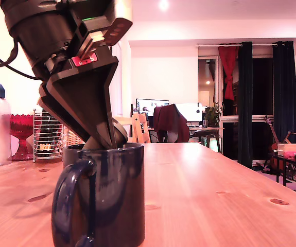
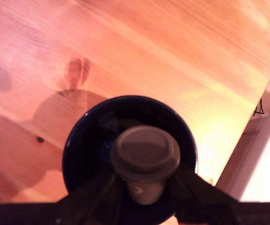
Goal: Pick the coffee capsule and then drop it inside the coffee cup in front of you
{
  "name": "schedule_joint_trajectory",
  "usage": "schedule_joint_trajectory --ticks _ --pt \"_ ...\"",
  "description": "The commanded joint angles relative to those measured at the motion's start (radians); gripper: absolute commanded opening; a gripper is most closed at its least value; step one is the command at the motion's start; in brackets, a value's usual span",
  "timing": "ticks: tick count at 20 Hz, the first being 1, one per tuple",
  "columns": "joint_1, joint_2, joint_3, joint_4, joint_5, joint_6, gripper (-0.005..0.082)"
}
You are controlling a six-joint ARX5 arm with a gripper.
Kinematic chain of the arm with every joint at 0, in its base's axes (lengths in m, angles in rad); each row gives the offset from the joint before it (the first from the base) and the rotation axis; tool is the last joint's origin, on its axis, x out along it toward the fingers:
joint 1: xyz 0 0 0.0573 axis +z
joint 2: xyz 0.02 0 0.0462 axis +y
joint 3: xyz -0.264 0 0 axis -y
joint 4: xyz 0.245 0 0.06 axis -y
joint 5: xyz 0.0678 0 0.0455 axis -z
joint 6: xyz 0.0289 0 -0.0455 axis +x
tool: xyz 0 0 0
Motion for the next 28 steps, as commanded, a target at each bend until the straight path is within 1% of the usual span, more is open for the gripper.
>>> schedule_joint_trajectory --ticks 1,2,3,4,5,6,11,14,15,16,17,18,19,21,22,26,27,28 --pt "-0.002 0.003 0.0 -0.001 -0.003 -0.003 0.0151" --pt "-0.002 0.003 0.0 -0.003 -0.003 -0.004 0.0207" --pt "-0.002 0.003 0.0 -0.005 -0.003 -0.011 0.0363" --pt "-0.002 0.003 0.0 -0.005 -0.006 -0.012 0.0567" --pt "-0.002 0.003 0.002 -0.005 -0.006 -0.025 0.0692" --pt "-0.002 0.003 0.002 -0.006 -0.006 -0.025 0.074" --pt "-0.002 0.002 0.011 -0.027 -0.006 -0.024 0.0738" --pt "-0.002 0.002 0.021 -0.045 -0.006 -0.024 0.0676" --pt "-0.002 0.002 0.026 -0.053 -0.006 -0.021 0.0643" --pt "-0.002 0.002 0.032 -0.061 -0.006 -0.021 0.059" --pt "-0.002 0.002 0.039 -0.066 -0.006 -0.022 0.0513" --pt "-0.002 0.0 0.044 -0.069 -0.006 -0.022 0.0413" --pt "-0.002 0.0 0.05 -0.073 -0.006 -0.022 0.0299" --pt "-0.002 -0.002 0.056 -0.074 -0.006 -0.022 0.0037" --pt "-0.002 -0.004 0.056 -0.074 -0.006 -0.024 -0.0026" --pt "-0.002 -0.041 0.056 -0.071 -0.011 -0.04 -0.0019" --pt "-0.002 -0.056 0.056 -0.069 -0.021 -0.043 -0.0019" --pt "-0.001 -0.071 0.056 -0.067 -0.03 -0.056 -0.0019"
